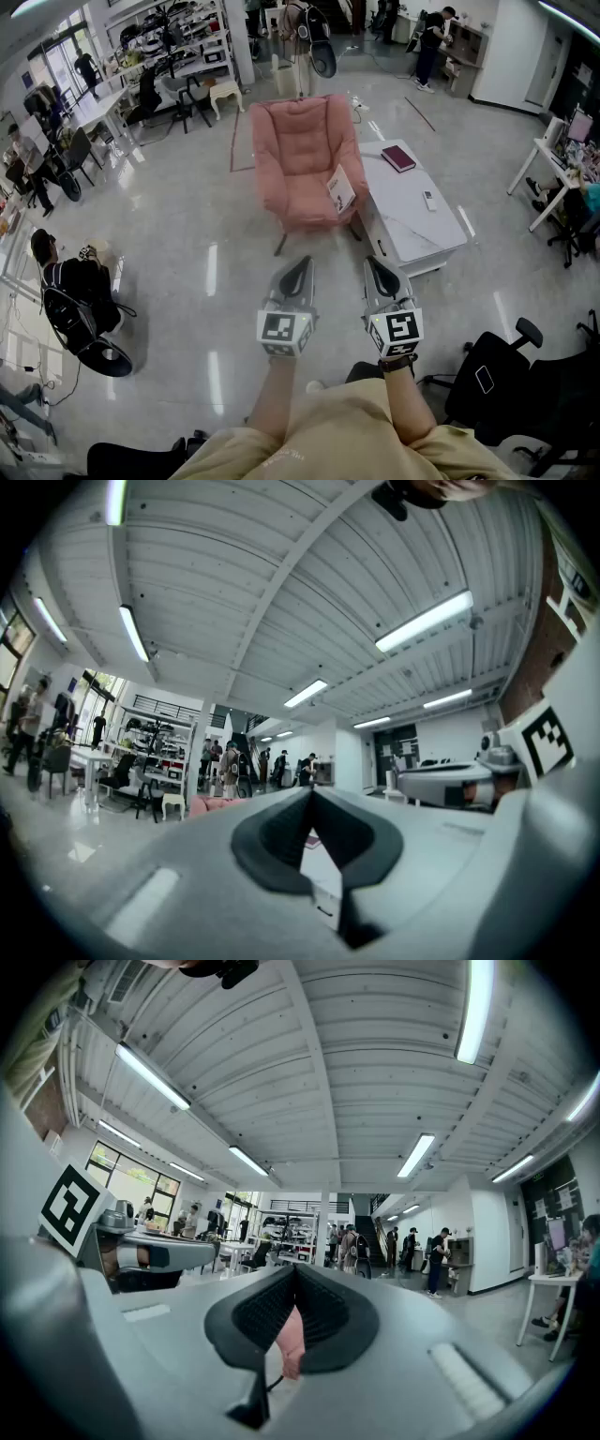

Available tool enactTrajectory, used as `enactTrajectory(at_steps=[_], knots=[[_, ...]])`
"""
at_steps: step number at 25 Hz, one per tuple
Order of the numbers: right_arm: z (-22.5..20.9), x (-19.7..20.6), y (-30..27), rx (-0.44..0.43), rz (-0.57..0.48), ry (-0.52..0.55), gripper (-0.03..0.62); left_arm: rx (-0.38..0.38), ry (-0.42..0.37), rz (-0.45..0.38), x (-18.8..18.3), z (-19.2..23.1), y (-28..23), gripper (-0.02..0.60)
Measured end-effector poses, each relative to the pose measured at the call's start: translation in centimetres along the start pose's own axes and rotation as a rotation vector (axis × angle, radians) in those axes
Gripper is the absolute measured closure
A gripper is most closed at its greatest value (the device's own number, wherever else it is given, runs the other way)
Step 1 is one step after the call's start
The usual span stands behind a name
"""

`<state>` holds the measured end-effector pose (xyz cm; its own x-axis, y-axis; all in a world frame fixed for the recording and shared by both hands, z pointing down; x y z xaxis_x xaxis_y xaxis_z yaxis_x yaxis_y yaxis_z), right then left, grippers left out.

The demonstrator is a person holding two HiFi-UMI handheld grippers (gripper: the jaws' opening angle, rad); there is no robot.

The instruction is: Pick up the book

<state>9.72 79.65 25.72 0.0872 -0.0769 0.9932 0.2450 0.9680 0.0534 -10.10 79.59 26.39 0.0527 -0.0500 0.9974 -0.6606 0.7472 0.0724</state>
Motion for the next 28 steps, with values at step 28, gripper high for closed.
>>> enactTrajectory(at_steps=[28], knots=[[-14.6,4.2,-23.5,-0.205,0.049,-0.216,0.589,-0.189,0.041,-0.022,2.4,7.0,-21.9,0.577]])
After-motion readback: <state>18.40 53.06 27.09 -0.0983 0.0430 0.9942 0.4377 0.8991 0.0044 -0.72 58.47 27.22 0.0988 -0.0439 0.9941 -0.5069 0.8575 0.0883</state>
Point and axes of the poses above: the fingertips, and each gripper's own axes: y backward along the fingers, z to its left, x out of its underside, the point moved 9 cm from there along y, backward along the fingers, and after that the axes turned 15 degrees about x, right-handed, at the moved point
